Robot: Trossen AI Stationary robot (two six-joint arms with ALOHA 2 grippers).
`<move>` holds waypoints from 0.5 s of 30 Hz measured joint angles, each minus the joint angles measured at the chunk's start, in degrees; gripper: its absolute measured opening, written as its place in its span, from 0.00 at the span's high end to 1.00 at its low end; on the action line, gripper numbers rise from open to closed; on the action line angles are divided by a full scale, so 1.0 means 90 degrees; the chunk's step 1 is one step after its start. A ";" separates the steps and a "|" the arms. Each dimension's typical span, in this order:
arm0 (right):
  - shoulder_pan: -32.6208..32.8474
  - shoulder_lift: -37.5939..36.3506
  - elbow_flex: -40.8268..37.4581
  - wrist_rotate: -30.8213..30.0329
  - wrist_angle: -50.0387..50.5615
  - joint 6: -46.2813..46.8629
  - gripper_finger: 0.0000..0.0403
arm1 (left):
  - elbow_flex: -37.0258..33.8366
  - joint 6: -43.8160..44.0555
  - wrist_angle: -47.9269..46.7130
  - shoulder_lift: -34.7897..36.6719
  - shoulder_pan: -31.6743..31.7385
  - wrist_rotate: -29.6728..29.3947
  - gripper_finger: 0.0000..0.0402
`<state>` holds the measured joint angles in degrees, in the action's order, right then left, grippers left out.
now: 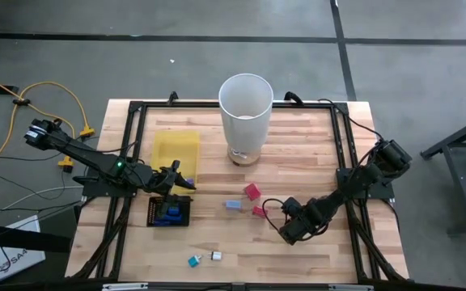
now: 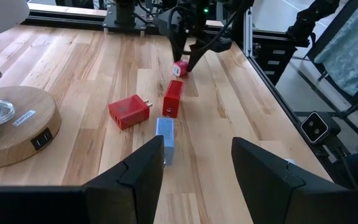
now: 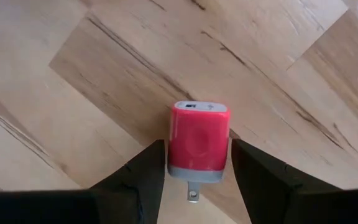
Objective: Pick & Place Office items
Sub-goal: Put the pink charger adapter into the yellow bin
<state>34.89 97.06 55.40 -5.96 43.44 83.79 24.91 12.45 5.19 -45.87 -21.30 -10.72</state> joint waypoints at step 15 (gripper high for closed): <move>-0.0002 -0.0010 0.0005 0.0110 0.0001 0.0000 0.70 | 0.0000 0.0000 0.0000 0.0000 0.0001 0.0000 0.54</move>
<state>34.87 96.97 55.44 -4.97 43.45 83.79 24.91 12.44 5.19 -45.87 -21.29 -10.72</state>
